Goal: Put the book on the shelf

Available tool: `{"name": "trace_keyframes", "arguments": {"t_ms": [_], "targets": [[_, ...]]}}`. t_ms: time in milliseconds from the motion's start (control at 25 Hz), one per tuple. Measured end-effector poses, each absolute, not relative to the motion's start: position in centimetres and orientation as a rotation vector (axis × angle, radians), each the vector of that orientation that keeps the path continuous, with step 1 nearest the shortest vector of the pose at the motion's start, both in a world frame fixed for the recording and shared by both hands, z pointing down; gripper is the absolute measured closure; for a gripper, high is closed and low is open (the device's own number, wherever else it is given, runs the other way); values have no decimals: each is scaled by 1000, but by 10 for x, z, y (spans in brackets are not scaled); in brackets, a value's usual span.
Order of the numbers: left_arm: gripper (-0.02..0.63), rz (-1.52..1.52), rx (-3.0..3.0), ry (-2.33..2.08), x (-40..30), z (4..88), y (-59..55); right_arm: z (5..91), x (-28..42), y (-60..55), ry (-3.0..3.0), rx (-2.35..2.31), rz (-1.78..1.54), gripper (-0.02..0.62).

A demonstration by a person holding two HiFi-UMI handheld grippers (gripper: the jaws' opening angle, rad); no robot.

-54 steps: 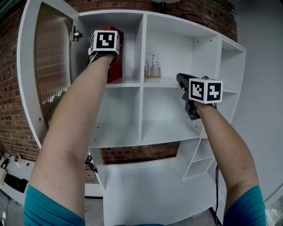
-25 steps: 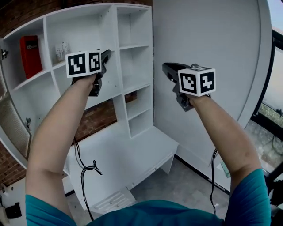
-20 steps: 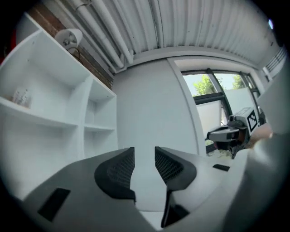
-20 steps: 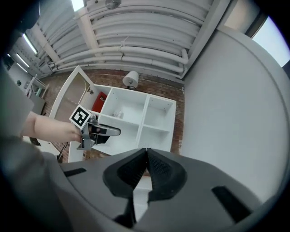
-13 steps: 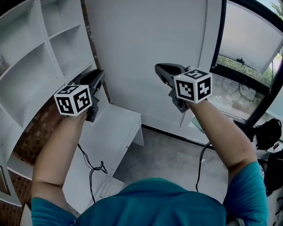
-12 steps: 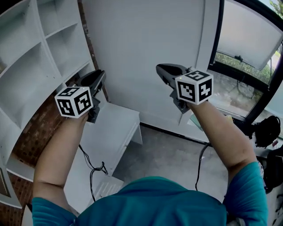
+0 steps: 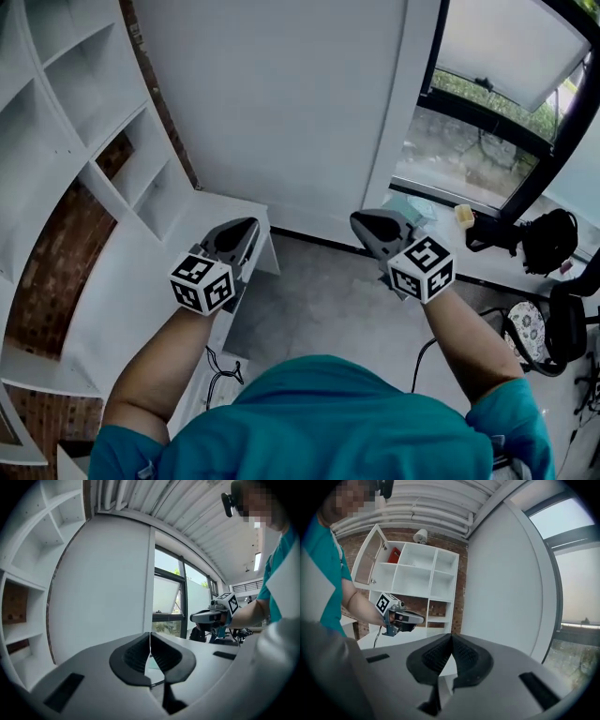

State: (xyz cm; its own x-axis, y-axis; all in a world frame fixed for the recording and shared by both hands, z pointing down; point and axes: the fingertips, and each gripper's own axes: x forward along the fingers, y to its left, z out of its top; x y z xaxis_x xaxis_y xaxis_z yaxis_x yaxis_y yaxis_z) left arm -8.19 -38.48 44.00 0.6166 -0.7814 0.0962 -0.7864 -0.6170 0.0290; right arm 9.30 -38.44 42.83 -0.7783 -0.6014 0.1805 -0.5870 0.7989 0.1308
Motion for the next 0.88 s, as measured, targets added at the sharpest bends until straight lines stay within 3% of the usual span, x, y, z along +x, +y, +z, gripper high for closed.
{"name": "trace_keyframes", "arguments": {"t_ms": [360, 880], "targets": [[588, 122, 2594, -1319, -72, 556, -340, 561, 104, -349, -2686, 933, 187, 574], [589, 272, 2428, -1337, -95, 638, -278, 643, 83, -324, -2603, 811, 401, 574]]}}
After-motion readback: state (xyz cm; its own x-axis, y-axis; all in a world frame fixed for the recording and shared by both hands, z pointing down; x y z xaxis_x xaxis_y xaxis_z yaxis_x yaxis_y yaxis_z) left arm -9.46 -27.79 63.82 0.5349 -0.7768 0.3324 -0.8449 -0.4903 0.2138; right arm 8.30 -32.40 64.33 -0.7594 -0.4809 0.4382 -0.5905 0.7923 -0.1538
